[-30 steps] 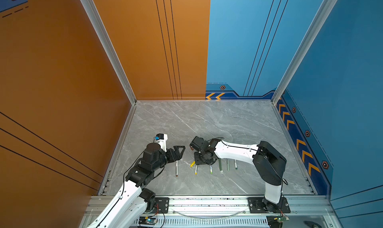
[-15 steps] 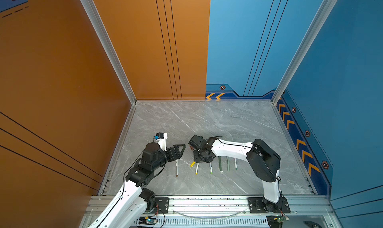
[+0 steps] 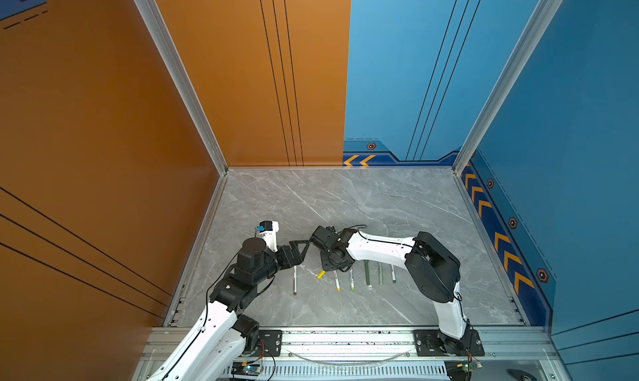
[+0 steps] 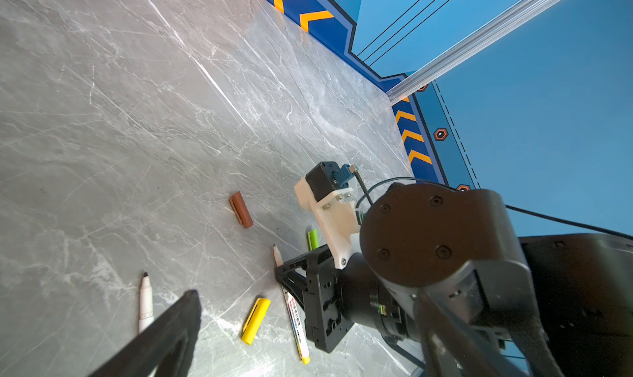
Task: Insert the pens into the pen caps
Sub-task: 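Grasp the white rainbow-striped pen on the table with the right gripper, then lift the white pen upright with the right gripper while the left gripper grasps it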
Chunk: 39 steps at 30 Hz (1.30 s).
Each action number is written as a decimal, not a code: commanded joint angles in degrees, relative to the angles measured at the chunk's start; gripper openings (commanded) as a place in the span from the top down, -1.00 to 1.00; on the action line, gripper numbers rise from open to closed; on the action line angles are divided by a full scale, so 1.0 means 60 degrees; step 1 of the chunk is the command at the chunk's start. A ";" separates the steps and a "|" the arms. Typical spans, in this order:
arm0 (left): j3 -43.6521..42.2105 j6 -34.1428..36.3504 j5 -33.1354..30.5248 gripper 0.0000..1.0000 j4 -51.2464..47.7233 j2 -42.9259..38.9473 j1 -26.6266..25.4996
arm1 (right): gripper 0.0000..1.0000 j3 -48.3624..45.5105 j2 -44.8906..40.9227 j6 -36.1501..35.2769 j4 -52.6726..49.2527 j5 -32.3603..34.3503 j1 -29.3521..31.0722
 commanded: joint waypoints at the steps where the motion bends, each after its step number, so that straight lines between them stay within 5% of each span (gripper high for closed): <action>1: -0.0171 -0.0018 0.0189 -0.94 0.0225 -0.0010 0.0129 | 0.93 -0.0113 -0.0076 0.0060 -0.0608 0.0086 -0.0051; 8: -0.0127 -0.0046 0.0669 -0.94 0.0547 0.0032 0.0144 | 0.95 -0.0276 -0.2052 0.0434 0.1077 -0.0957 -0.0483; 19: 0.0118 -0.0133 0.3747 -0.86 0.2470 0.0876 0.0056 | 0.96 -0.1489 -0.4549 0.1630 0.3596 -0.2040 -0.1127; 26: 0.0499 0.0149 0.3843 -0.75 0.2463 0.1547 -0.0249 | 0.96 -0.1973 -0.5057 0.2004 0.4243 -0.2153 -0.1041; 39: 0.0859 0.0342 0.3149 0.17 0.2478 0.2518 -0.1221 | 0.96 -0.2448 -0.5446 0.2067 0.4707 -0.2134 -0.0957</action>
